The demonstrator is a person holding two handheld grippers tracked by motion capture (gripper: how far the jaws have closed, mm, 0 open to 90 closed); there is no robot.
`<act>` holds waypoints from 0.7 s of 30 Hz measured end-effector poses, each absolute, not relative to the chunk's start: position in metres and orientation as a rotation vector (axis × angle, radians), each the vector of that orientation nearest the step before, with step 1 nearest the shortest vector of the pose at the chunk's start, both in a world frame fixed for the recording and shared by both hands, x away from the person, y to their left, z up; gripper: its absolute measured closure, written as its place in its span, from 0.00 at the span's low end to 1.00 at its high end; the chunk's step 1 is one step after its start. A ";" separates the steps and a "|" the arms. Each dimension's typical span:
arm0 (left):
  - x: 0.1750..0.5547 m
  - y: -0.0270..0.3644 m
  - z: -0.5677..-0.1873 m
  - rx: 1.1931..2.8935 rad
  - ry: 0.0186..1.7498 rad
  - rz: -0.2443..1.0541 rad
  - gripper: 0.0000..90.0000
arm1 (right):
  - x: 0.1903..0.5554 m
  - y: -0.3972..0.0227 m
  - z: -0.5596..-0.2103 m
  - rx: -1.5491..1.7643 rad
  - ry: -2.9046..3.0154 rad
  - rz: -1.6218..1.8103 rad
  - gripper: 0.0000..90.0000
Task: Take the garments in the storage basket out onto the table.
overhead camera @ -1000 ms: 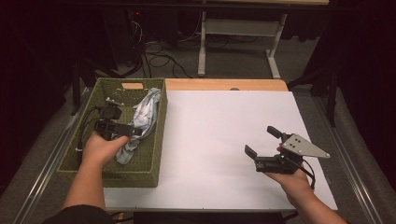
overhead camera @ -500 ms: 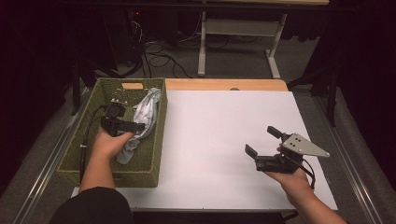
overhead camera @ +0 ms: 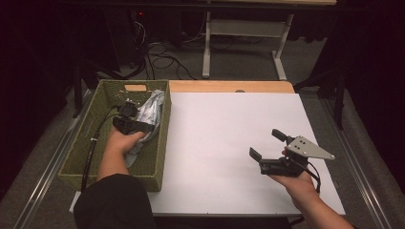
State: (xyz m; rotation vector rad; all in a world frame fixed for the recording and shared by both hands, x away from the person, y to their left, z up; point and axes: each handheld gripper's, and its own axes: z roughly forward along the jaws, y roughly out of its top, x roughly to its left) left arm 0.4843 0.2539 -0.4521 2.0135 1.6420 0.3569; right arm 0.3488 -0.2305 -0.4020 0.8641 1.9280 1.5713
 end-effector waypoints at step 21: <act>0.488 0.250 -0.462 2.204 1.689 0.335 0.43 | 0.347 -0.232 -0.401 0.864 1.928 1.571 0.01</act>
